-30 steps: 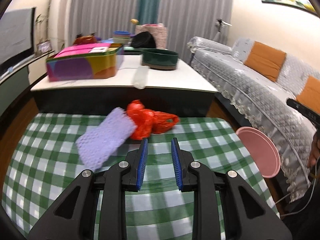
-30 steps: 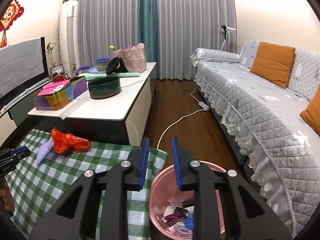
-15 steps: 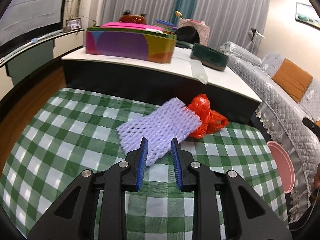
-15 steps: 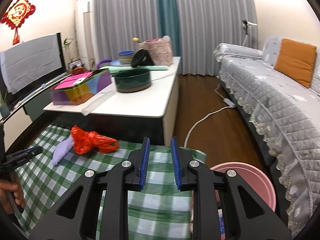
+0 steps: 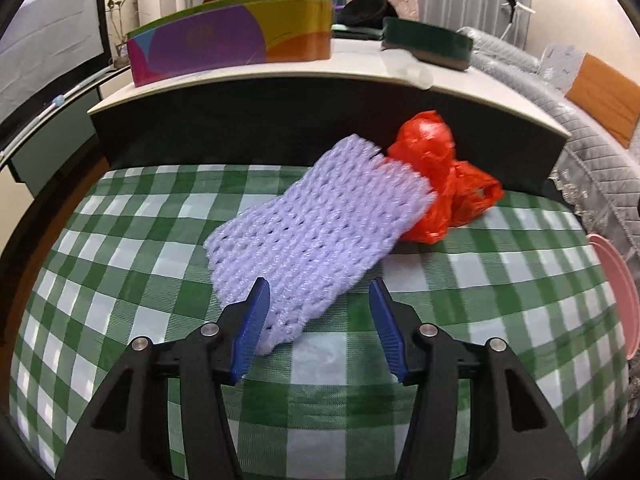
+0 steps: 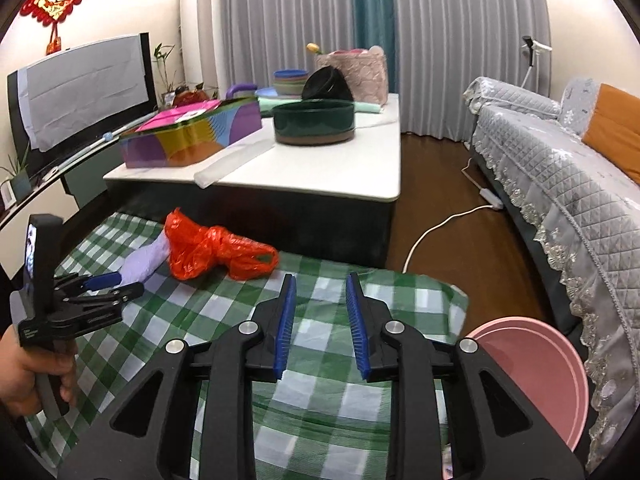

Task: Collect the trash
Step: 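Grasp the purple foam net sleeve with the left tool while the right tool grasps the red plastic bag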

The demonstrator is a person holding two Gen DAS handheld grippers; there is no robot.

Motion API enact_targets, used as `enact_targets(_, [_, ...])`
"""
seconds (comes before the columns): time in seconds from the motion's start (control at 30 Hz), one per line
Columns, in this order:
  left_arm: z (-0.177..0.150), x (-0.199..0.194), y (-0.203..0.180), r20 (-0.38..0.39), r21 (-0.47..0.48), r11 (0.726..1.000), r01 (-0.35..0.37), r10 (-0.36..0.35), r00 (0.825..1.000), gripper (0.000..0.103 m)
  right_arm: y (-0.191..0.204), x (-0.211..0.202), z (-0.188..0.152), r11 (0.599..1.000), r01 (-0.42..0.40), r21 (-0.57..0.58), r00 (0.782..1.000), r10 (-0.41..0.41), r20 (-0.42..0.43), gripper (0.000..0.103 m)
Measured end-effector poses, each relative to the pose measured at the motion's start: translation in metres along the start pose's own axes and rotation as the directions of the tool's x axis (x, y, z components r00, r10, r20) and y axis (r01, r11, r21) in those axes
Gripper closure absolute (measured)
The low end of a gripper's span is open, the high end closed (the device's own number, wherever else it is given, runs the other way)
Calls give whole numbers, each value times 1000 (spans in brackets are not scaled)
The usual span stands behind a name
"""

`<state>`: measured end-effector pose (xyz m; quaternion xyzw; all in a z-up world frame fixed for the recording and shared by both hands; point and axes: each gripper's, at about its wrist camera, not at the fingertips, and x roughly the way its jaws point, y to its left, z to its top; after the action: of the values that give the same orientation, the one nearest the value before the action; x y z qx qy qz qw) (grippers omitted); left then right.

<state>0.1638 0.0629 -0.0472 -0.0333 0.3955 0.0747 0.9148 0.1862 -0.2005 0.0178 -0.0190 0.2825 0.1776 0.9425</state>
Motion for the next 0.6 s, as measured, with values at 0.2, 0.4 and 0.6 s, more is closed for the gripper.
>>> enact_targets(0.2, [1,8,11,-31,-40,999,-25,24,999,81,16,19,-4,999,-38,-19,999,38,-23,75])
enact_targets(0.4, [6,6,26,-27,-102,995,-4,2,1000,96,39,41,0,995,-94,-36,995,92,-36,75])
enact_targets(0.6, [8,3,35,-22,-139,990,11,-14,1000,96,73,64,14,987,-144,-74,989,143,-22,74])
